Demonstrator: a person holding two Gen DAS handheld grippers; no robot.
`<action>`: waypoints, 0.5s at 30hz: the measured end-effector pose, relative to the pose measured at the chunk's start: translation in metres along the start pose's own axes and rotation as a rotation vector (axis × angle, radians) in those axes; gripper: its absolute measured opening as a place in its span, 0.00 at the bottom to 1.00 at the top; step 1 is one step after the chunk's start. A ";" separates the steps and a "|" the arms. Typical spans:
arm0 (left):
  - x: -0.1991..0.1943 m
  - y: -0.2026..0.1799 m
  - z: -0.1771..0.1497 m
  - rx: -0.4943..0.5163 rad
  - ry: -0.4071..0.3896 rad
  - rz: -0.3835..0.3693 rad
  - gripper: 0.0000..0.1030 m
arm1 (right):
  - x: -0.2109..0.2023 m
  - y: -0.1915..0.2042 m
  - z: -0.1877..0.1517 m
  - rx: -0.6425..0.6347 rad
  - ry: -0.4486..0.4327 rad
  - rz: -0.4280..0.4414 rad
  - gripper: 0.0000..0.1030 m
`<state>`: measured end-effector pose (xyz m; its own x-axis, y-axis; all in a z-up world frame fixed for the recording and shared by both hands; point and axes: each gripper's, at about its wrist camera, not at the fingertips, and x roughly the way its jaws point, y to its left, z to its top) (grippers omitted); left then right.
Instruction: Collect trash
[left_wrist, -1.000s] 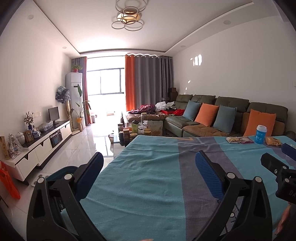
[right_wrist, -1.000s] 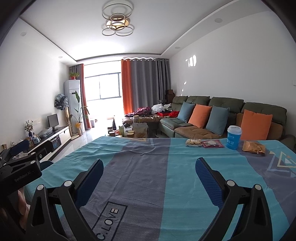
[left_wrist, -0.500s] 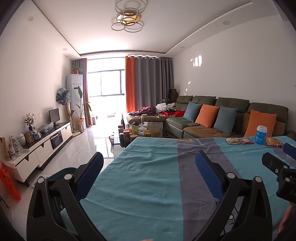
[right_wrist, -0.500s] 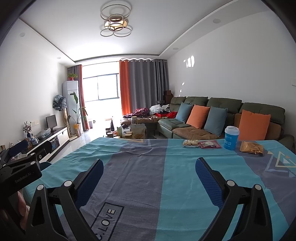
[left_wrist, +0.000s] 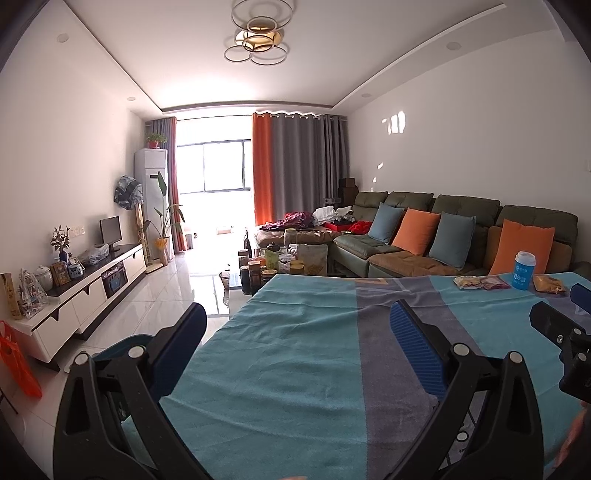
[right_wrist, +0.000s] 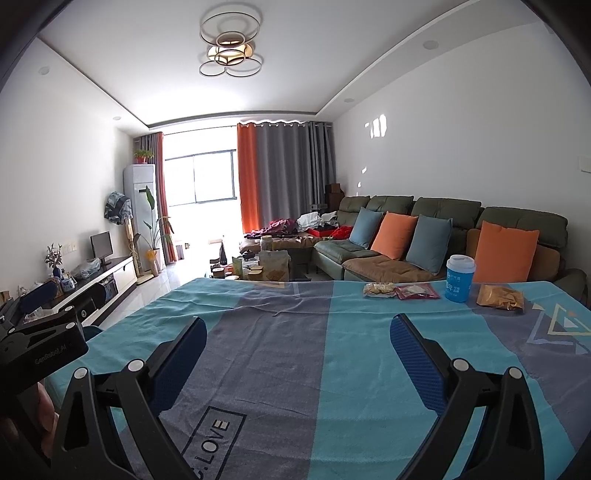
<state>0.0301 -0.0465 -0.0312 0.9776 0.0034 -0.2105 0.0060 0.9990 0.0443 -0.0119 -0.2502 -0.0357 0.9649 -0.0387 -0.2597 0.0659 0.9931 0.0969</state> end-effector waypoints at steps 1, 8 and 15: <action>0.000 0.000 0.000 0.001 -0.001 0.002 0.95 | 0.001 0.000 0.000 0.002 0.001 -0.001 0.93; 0.001 0.001 0.000 0.002 -0.002 0.006 0.95 | 0.001 0.000 0.000 0.004 -0.002 -0.003 0.93; 0.001 0.000 0.000 0.003 -0.004 0.006 0.95 | 0.001 -0.001 -0.001 0.006 -0.002 -0.004 0.93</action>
<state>0.0312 -0.0461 -0.0316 0.9784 0.0092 -0.2063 0.0009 0.9988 0.0485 -0.0117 -0.2507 -0.0368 0.9652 -0.0431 -0.2580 0.0714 0.9923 0.1015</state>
